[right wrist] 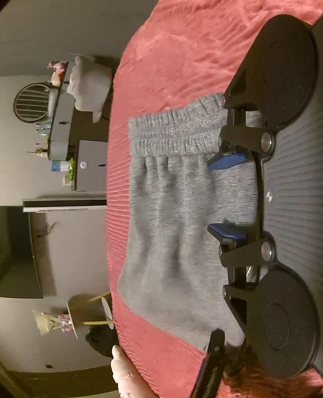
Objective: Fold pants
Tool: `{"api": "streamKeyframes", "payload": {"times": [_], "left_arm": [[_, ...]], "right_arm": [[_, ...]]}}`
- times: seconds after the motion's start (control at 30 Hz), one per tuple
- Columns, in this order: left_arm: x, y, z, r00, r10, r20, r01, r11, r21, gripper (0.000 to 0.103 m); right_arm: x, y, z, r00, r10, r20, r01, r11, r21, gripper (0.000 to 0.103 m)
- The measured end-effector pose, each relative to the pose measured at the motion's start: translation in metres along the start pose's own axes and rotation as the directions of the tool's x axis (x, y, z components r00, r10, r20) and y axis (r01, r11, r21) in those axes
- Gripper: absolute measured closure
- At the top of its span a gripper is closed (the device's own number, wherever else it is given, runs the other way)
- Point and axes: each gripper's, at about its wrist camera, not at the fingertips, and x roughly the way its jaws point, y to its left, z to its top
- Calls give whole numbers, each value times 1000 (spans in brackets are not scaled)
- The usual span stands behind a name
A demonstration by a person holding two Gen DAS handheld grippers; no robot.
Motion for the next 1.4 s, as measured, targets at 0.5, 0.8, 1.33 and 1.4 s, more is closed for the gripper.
{"api": "streamKeyframes", "payload": {"times": [0.5, 0.8, 1.33, 1.4], "left_arm": [[-13, -35, -28, 997, 75, -21, -71, 985, 159, 14], [-5, -39, -26, 993, 114, -9, -111, 978, 176, 10], [-12, -11, -20, 997, 62, -40, -61, 997, 42, 8], [-19, 1, -16, 998, 67, -17, -67, 998, -7, 8]], "right_arm": [[-22, -18, -20, 996, 85, 32, -90, 963, 254, 54], [-18, -16, -19, 996, 82, 19, -84, 969, 234, 52], [-21, -28, -13, 991, 134, 4, -131, 960, 246, 51], [-28, -35, -14, 990, 140, 20, -140, 953, 270, 49]]}}
